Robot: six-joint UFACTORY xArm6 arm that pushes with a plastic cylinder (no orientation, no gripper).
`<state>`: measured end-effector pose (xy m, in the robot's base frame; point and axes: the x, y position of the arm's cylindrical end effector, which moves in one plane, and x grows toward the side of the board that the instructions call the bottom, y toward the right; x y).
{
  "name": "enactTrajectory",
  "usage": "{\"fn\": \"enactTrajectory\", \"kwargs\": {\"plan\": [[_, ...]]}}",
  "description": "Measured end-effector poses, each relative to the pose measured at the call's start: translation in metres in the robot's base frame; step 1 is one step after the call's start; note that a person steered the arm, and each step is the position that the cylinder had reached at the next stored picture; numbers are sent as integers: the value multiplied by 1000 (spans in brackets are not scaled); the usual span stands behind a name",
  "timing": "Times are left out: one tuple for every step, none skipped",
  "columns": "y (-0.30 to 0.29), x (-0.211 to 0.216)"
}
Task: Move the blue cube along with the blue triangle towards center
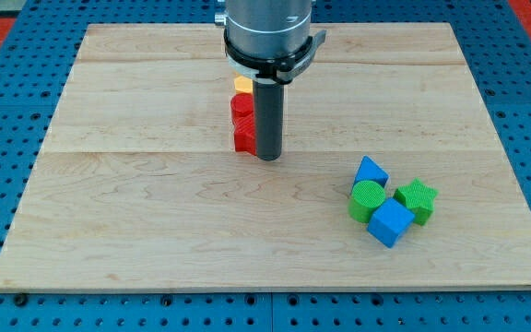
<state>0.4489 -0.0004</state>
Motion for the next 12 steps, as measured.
{"fn": "enactTrajectory", "kwargs": {"plan": [[3, 23], [-5, 41], [-8, 62], [-2, 98], [-2, 114], [-2, 127], [-12, 128], [-15, 129], [-13, 136], [11, 140], [63, 140], [117, 140]]}}
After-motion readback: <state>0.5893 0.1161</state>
